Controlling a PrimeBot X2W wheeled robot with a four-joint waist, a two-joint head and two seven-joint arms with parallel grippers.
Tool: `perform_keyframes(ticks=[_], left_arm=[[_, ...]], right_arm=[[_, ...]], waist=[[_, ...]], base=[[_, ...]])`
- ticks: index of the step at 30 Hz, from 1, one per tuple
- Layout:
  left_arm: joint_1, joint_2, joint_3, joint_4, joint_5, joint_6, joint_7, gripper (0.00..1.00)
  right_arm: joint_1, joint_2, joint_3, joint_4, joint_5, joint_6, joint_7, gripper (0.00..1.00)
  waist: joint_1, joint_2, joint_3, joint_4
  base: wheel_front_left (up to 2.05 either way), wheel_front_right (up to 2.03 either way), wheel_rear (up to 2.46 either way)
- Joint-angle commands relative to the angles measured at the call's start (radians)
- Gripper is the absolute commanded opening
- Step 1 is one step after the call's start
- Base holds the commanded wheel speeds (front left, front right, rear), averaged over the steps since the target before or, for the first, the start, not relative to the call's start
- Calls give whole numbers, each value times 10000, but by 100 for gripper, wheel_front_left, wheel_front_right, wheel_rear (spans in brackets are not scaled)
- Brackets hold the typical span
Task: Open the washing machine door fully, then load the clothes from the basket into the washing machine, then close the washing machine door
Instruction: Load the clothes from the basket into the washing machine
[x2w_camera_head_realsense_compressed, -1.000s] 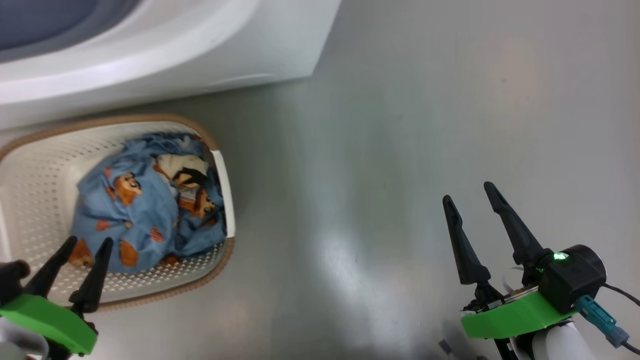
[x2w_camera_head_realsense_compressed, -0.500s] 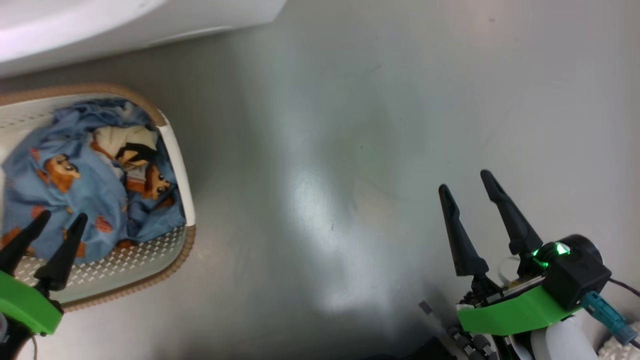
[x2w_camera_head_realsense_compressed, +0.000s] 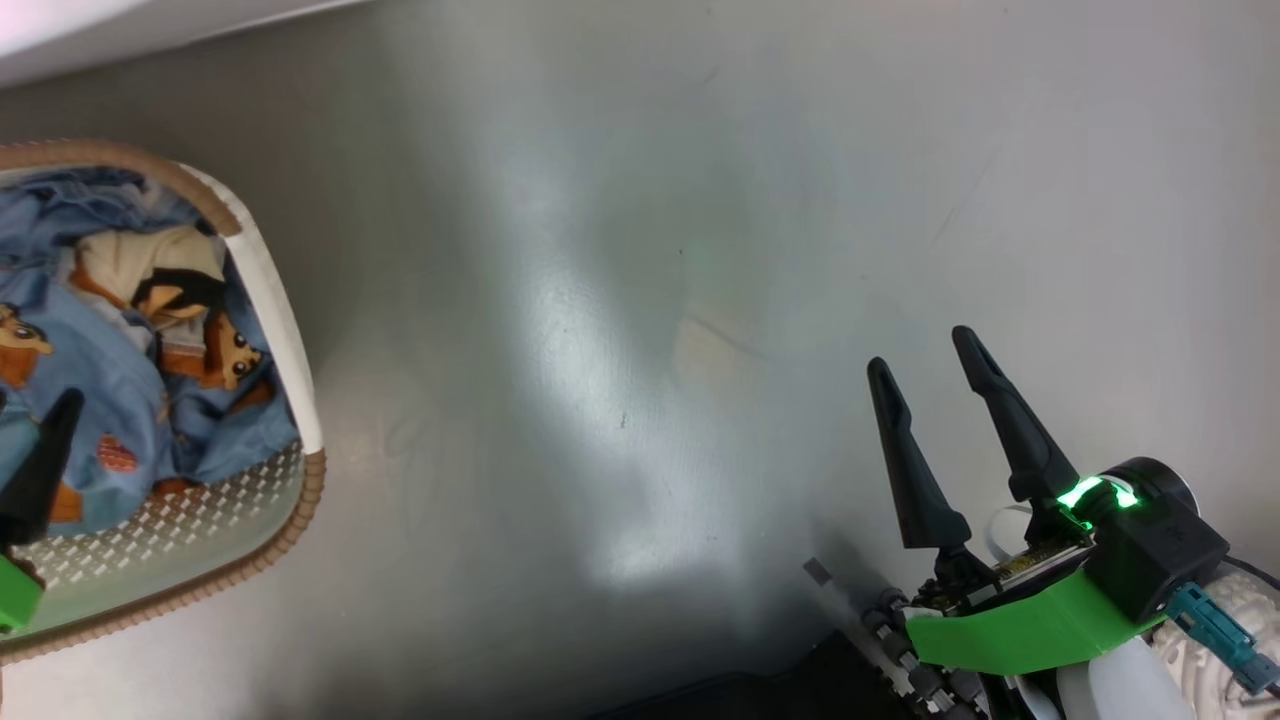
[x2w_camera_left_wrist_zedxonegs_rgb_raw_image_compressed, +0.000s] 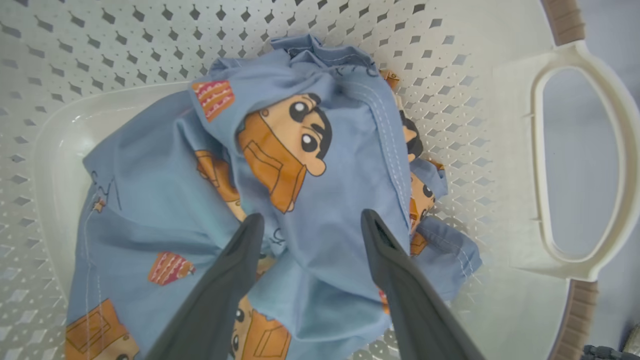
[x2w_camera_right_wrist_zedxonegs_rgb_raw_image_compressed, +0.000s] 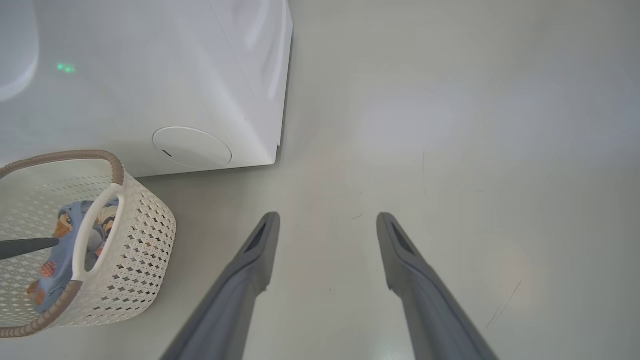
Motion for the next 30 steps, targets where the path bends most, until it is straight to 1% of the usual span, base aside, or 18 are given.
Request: perform_keyframes(ticks=[1,5,11,18,26,29,30], left_arm=[[-156,594,149,78,-212,54,-53,100],[-376,702,-24,213,-389,54,-53,100],[-912,802,-383,806,-613,54,-53,100],[-1515,726,-812,1308,-877,54,-53,100],[-2091,482,-984,1313,-1817,54,76,100],[-2213,472,-1172,1259,-1864,54,206,100],[-2241,459,-1207,1222,-1934,54,247,95]], right_arm=[[289,-45,270,-257,114,62,-48,100],[290,-45,323,-346,113,62,-48,100],[298,-45,384,-511,101,62,-48,100],[353,-45,496,-661,163,62,-48,100],[524,-45,510,-723,168,62,-48,100],[574,-45,500,-749,157,62,-48,100],[576,-45,474,-759,155,62,-48,100]], waist=[[0,0,253,-125],[0,0,422,-172],[0,0,745,-256],[0,0,1003,-350],[0,0,1041,-283],[0,0,1004,-297],[0,0,990,-292]], base=[[0,0,0],[0,0,0],[0,0,0],[0,0,0],[0,0,0],[0,0,0],[0,0,0]])
